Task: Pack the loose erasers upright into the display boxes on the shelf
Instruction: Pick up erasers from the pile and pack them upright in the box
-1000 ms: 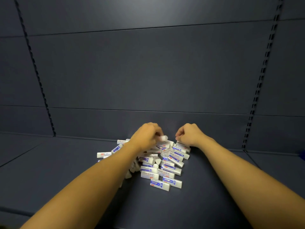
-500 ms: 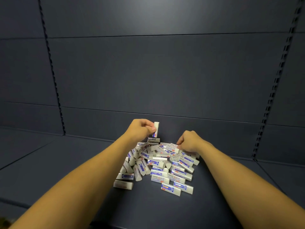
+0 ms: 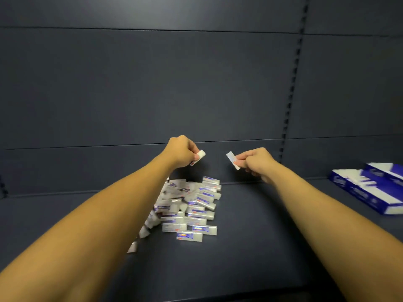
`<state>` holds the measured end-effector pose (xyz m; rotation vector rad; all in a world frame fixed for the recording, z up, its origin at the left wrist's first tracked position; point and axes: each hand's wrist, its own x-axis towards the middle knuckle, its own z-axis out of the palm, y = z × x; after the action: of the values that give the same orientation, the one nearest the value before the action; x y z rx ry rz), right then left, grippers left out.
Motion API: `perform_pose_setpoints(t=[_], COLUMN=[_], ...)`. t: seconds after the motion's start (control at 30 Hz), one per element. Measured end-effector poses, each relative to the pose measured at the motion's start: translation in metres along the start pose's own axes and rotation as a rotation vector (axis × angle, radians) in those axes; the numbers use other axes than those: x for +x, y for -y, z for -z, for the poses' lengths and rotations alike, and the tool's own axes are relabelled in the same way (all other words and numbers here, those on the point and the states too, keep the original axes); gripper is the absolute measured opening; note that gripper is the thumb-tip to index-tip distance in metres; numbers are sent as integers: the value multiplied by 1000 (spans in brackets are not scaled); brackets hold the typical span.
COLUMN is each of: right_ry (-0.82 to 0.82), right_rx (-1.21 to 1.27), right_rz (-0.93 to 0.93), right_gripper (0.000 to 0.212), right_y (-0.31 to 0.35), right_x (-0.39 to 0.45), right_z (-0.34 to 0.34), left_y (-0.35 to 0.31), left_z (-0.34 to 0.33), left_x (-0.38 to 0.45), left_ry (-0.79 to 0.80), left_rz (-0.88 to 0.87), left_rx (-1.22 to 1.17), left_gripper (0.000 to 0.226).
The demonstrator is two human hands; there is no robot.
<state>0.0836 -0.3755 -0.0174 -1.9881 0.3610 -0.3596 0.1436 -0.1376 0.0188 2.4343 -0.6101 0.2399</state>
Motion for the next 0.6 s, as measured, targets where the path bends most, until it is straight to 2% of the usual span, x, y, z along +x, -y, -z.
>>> perform_pose_setpoints(t=[0.2, 0.37, 0.6], right_ry=[-51, -124, -138], right_rx=[118, 69, 5], right_rz=[-94, -120, -178], right_gripper=[11, 10, 10], right_y=[-25, -53, -99], right_x=[-42, -69, -109], right_z=[92, 170, 276], left_y=[-75, -140, -231], left_z=[-43, -84, -139], left_x=[10, 6, -21], left_ry=[69, 150, 234], left_rz=[-150, -202, -235], left_rx=[32, 61, 88], left_gripper=[14, 8, 17])
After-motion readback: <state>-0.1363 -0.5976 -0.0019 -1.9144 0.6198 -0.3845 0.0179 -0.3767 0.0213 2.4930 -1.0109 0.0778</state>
